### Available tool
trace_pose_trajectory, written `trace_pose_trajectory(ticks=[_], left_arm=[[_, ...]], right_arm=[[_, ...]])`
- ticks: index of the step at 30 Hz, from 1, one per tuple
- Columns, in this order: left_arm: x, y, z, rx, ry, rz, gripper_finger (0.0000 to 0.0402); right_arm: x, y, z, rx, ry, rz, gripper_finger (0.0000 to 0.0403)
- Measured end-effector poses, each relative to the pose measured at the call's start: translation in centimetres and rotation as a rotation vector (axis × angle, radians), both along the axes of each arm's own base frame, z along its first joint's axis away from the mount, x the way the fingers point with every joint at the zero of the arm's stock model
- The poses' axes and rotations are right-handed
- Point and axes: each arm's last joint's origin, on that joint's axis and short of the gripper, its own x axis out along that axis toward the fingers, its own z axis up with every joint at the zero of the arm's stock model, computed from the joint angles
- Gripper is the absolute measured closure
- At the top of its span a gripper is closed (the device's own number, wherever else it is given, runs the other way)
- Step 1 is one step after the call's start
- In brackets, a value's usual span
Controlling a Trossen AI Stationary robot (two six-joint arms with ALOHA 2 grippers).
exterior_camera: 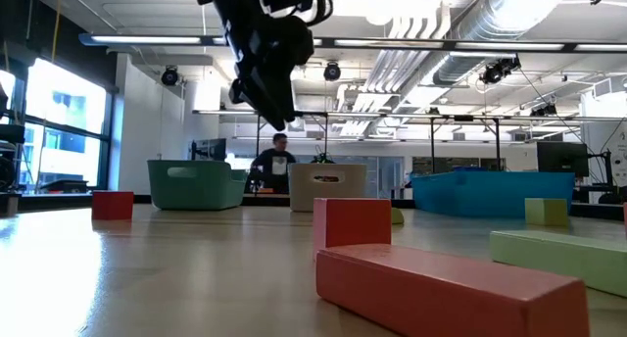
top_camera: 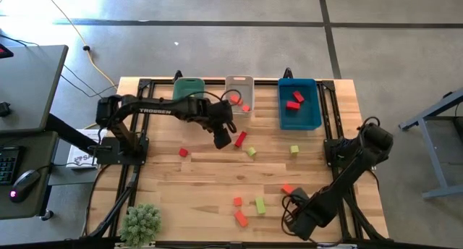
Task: Sort & place blocks by color
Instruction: Put the red block into the blue bin
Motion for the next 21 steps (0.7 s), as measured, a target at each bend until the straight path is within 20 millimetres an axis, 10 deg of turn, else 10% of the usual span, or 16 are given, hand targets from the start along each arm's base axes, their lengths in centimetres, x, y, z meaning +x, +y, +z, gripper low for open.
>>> trace_pose_trajectory(ticks=[9,21], left_arm=[[-0.9,2.9,0.0,0.022,0.003,0.042,0.0234],[-2.3,6.8,0.1,0.068,-0.002,0.077,0.0234]], right_arm=[[0.7,-3.6,4.4,-0.082,-0.204,-0.105,0.0305],[1.1,-14.2,10.3,-0.399,-0.375,-0.191,0.0305]])
